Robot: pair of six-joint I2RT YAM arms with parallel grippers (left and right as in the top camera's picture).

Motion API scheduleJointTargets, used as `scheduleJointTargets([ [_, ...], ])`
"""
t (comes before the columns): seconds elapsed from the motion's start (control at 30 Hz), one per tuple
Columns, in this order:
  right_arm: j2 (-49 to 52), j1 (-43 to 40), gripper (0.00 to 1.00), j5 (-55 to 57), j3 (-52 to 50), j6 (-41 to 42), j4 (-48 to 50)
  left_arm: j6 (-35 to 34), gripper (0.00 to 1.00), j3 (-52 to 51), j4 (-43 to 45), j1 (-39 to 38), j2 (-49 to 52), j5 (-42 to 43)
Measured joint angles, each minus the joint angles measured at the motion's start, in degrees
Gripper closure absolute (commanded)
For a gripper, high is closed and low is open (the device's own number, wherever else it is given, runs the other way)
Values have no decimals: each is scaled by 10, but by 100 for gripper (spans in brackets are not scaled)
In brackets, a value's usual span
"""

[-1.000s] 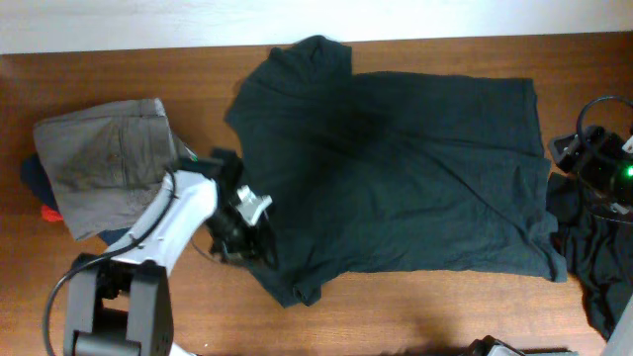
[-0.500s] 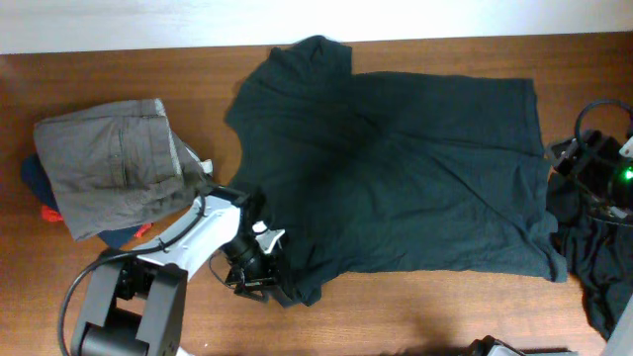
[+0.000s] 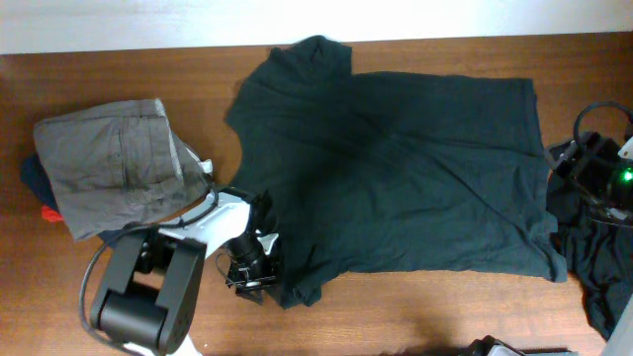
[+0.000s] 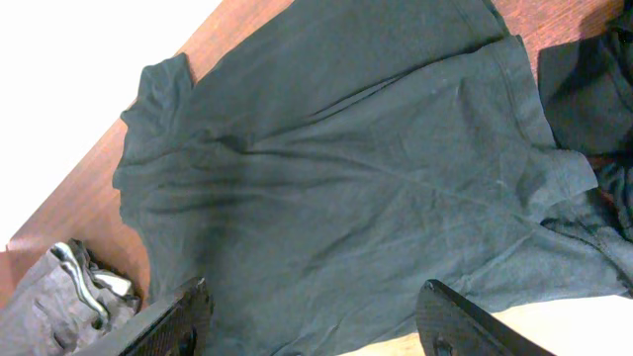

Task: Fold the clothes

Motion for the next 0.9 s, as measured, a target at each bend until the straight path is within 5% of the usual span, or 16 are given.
scheduleJointTargets([
  [0.1,0,0,30,0,0,0,-1,-7,100,1,-1,0,15,3],
  [0.47,0,0,29,7,0,-13,-17,-6,100,0,-54,7,3,-89],
  [0.5,0,0,30,11,0,-15,-19,-5,90,0,-56,12,-4,-101],
  [0.57,0,0,30,16,0,-15,-20,-3,53,0,-53,23,-19,-113],
  [0.6,0,0,30,18,0,-16,-20,-5,45,0,-47,28,-28,-113],
  [0.9,0,0,30,26,0,-17,-21,-13,40,0,-3,17,-38,-35],
])
